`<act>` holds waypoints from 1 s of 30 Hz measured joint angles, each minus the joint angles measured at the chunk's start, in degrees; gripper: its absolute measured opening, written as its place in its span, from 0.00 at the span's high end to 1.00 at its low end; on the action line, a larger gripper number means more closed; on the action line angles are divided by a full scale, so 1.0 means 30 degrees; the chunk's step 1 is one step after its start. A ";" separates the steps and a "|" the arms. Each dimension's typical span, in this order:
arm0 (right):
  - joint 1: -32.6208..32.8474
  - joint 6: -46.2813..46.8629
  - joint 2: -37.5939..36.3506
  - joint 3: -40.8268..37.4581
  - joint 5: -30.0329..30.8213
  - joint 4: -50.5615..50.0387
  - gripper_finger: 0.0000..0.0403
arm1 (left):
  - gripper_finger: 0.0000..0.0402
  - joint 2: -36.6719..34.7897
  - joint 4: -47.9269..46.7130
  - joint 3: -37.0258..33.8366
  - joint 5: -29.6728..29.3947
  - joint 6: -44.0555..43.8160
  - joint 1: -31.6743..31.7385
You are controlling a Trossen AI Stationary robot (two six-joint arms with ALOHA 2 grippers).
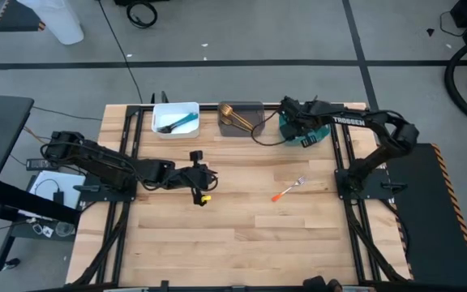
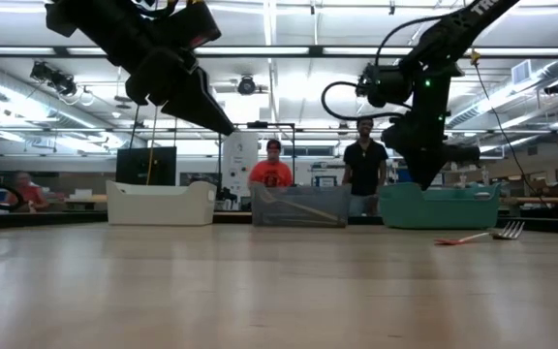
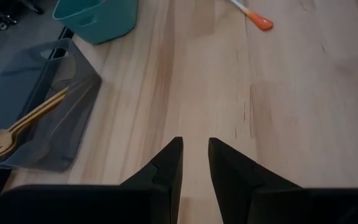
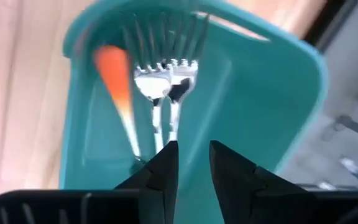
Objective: Sort silverware by color (type)
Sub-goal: Put the orange fork into the green bin
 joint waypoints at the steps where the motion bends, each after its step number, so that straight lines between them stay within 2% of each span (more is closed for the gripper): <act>1: 0.0293 0.0094 -0.0133 0.0000 0.0473 0.0001 0.75 | 0.79 -0.0001 -0.0056 0.0000 0.0000 -0.0012 0.0000; 4: 0.1163 0.1068 -0.0664 0.0000 0.1256 -0.0045 0.75 | 0.79 0.0002 -0.0525 0.0000 0.0015 -0.0398 -0.0007; 11: 0.3622 0.5764 -0.2027 0.0007 0.1256 -0.0525 0.75 | 0.79 0.0002 -0.1013 0.0000 0.0015 -0.0258 0.0000; 19: 0.6005 1.0431 -0.2072 0.0007 0.0752 -0.0602 0.75 | 0.79 0.0006 -0.0042 0.0007 0.0010 -0.0230 0.0015; 23: 0.6522 1.2444 -0.2065 0.0007 -0.1496 -0.0584 0.75 | 0.79 0.0016 0.1496 0.0007 0.0015 -0.0335 0.0022; 27: 0.6886 1.3629 -0.2065 0.0007 -0.4946 -0.0679 0.75 | 0.79 0.0038 0.2096 0.0015 0.0015 -0.0321 0.0020; 30: 0.7377 1.4773 -0.2065 0.0007 -0.5713 -0.0657 0.75 | 0.79 0.0038 0.2240 0.0015 0.0013 -0.0321 0.0022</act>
